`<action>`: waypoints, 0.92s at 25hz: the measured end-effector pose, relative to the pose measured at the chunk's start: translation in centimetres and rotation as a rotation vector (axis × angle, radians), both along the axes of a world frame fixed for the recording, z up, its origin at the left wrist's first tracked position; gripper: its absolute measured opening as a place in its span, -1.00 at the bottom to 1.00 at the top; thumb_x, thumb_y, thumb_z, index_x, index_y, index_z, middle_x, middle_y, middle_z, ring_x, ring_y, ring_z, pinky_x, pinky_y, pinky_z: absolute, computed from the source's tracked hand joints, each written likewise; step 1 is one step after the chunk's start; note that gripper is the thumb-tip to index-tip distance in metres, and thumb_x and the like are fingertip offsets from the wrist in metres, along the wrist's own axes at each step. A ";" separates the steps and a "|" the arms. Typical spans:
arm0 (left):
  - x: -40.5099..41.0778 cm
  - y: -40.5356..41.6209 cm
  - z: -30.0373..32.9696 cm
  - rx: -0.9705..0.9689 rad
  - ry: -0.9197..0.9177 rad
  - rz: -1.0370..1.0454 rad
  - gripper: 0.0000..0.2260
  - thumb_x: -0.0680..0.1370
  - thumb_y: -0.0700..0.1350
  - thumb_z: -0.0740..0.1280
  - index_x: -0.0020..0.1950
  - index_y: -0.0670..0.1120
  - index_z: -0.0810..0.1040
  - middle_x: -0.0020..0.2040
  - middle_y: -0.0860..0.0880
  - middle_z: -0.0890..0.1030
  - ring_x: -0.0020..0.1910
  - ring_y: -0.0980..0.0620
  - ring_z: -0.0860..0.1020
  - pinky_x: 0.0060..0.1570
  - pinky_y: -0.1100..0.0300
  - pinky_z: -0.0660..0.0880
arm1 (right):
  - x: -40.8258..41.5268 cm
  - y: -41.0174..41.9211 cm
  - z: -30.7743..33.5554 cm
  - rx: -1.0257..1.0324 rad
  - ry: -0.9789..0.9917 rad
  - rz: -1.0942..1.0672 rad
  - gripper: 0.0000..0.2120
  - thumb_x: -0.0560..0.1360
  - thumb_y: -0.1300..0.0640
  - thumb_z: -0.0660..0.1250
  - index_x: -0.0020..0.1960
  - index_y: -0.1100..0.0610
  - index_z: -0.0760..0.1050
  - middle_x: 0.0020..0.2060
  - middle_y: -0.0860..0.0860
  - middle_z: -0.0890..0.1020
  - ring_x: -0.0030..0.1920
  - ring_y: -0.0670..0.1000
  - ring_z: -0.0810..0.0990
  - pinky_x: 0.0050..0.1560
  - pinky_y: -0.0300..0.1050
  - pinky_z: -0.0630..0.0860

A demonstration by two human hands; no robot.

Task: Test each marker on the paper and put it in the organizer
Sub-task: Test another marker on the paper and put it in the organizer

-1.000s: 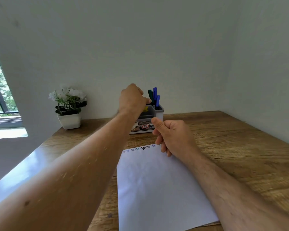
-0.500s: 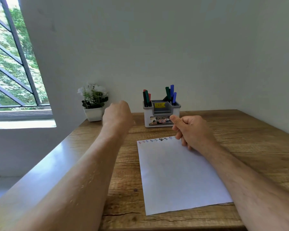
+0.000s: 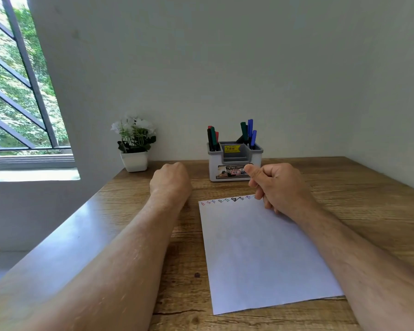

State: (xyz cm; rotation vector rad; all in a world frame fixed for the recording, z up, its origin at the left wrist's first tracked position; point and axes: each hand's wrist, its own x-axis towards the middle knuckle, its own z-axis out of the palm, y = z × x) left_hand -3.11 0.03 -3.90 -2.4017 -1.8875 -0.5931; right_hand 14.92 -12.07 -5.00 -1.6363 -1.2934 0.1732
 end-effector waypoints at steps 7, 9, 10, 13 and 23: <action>0.8 -0.4 0.6 -0.083 -0.278 0.013 -0.93 0.53 -0.16 0.38 -0.08 -0.14 0.53 -0.11 -0.09 0.57 -0.18 -0.08 0.53 -0.26 0.09 0.44 | -0.1 0.1 0.0 0.006 -0.001 0.011 -0.55 0.53 -0.23 0.27 -0.30 0.11 0.59 -0.49 0.03 0.62 -0.61 -0.07 0.49 -0.62 -0.29 0.35; 0.9 -0.6 1.2 -0.104 -0.516 -0.044 -0.83 0.47 -0.15 0.44 0.04 -0.11 0.60 -0.05 -0.07 0.64 -0.16 -0.03 0.61 -0.26 0.14 0.51 | -0.1 0.1 0.1 0.003 -0.007 0.014 -0.56 0.53 -0.22 0.27 -0.30 0.11 0.59 -0.48 0.03 0.62 -0.62 -0.09 0.50 -0.62 -0.30 0.35; 1.1 -0.8 1.5 -0.126 -0.689 -0.117 -0.75 0.45 -0.16 0.46 0.12 -0.10 0.61 -0.05 -0.04 0.65 -0.17 0.02 0.64 -0.24 0.15 0.56 | -0.1 0.0 0.1 0.001 -0.010 0.013 -0.57 0.54 -0.20 0.28 -0.29 0.11 0.59 -0.47 0.03 0.63 -0.62 -0.12 0.49 -0.61 -0.31 0.35; 1.5 -2.2 2.2 -0.304 -1.180 -0.463 -0.53 0.41 -0.24 0.45 0.33 -0.06 0.55 -0.04 -0.01 0.69 -0.07 -0.04 0.69 0.01 -0.05 0.63 | 0.0 -0.1 0.1 0.003 -0.049 -0.006 -0.64 0.56 -0.13 0.30 -0.27 0.09 0.60 -0.44 0.02 0.64 -0.62 -0.22 0.48 -0.58 -0.33 0.39; 3.5 -5.3 1.6 -0.535 -1.364 -0.938 -0.44 0.47 -0.46 0.38 0.36 0.01 0.45 -0.22 -0.09 0.64 -0.14 -0.07 0.67 -0.01 -0.09 0.63 | -0.5 -0.8 0.6 0.033 0.119 0.201 -0.53 0.60 -0.26 0.11 -0.15 0.04 0.61 -0.34 0.09 0.69 -0.46 0.03 0.61 -0.49 -0.15 0.44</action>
